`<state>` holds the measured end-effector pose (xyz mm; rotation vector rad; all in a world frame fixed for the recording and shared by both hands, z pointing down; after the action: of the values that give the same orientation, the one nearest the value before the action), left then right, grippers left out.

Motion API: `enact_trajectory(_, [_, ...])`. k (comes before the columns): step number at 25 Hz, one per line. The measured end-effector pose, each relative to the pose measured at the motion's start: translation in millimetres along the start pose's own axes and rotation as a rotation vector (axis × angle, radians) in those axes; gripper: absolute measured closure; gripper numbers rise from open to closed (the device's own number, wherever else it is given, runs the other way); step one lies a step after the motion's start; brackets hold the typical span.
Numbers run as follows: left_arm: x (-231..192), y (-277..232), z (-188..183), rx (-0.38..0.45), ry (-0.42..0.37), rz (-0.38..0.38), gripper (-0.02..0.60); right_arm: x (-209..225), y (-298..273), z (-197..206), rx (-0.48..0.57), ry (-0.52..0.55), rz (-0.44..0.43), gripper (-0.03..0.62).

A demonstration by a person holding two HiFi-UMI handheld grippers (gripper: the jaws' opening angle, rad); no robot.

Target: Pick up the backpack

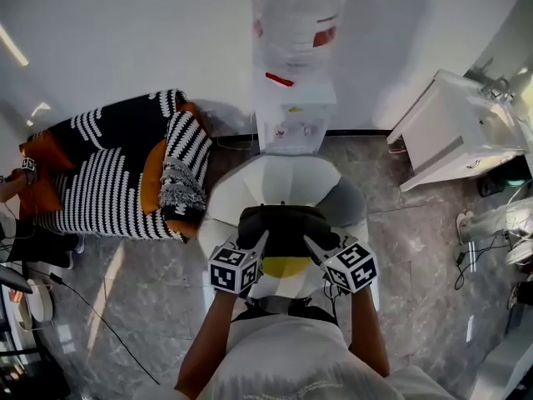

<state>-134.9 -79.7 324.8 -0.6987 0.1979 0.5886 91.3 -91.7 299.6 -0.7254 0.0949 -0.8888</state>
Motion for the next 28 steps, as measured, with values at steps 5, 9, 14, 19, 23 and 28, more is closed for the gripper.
enact_trajectory(5, [6.7,8.6,-27.0,0.059,-0.045,0.012,0.545,2.9,14.5,-24.3,0.068,0.018,0.031,0.559])
enact_trajectory(9, [17.2,18.0,-55.8,0.133,-0.095,0.018,0.544,6.1,30.3,-50.5,0.122,0.052,0.062,0.559])
enact_trajectory(14, [25.0,28.4,-89.7,0.181,-0.176,0.032,0.543,7.7,48.9,-80.5,0.186,0.097,0.096,0.559])
enact_trajectory(19, [33.1,43.8,-118.2,0.246,-0.269,0.036,0.543,3.5,66.6,-106.8,0.241,0.158,0.111,0.559])
enact_trajectory(23, [42.0,56.4,-137.8,0.295,-0.316,0.032,0.543,0.4,80.6,-124.9,0.274,0.195,0.118,0.559])
enact_trajectory(28, [52.4,71.9,-163.7,0.345,-0.390,0.032,0.541,-1.8,100.5,-145.2,0.312,0.196,0.128,0.559])
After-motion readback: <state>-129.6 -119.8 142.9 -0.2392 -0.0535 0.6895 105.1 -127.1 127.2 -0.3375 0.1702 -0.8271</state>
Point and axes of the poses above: the fingertips, and each gripper's own axes: y backward along the fingers, x to its right, z out of its underside, the point moved 10 cm from there along y, backward along the fingers, and after that the axes turned 1 degree about y, right-handed, at the moved point
